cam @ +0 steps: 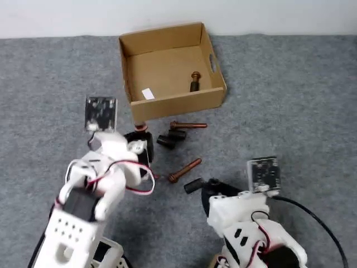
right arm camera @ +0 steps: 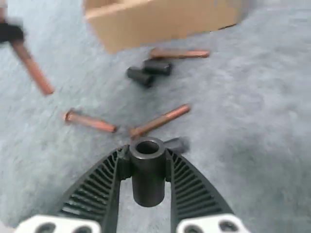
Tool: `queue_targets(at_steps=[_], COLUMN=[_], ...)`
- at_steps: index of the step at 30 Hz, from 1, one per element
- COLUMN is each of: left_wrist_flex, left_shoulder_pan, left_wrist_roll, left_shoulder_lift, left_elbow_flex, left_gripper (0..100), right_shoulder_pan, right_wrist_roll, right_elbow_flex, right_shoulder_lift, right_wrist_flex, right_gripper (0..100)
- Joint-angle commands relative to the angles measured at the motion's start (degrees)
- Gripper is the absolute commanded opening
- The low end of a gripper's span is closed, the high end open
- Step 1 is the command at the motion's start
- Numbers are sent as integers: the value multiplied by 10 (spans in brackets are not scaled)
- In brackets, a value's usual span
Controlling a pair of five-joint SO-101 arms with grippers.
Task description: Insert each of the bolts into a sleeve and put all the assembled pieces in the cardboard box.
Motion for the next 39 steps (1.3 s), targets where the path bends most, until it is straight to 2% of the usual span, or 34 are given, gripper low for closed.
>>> queue_targets(at_steps=[1,7,12,19,25,33,39], left_wrist_flex=[-22,-24,-38,-21,-7,18,71], left_shoulder_pan=[33,90,92,93,138,142,142], left_wrist_roll=[-4,-2,42,62,80,76,76], left_shoulder_lift=[-74,-167,-243,-288,-302,-299,-299], left_elbow_flex=[7,11,13,48,49,19,-21], left_gripper=[4,4,4,4,4,4,4], right_shoulder_pan=[-56,-140,-173,-204,-205,-202,-164], right_wrist_roll=[45,113,187,254,257,258,257], right_elbow_flex=[-5,8,18,18,19,20,20], right_shoulder_lift=[1,4,4,4,4,4,4], right_wrist_flex=[-65,-145,-159,-196,-195,-190,-195], right_gripper=[8,8,8,8,8,8,8])
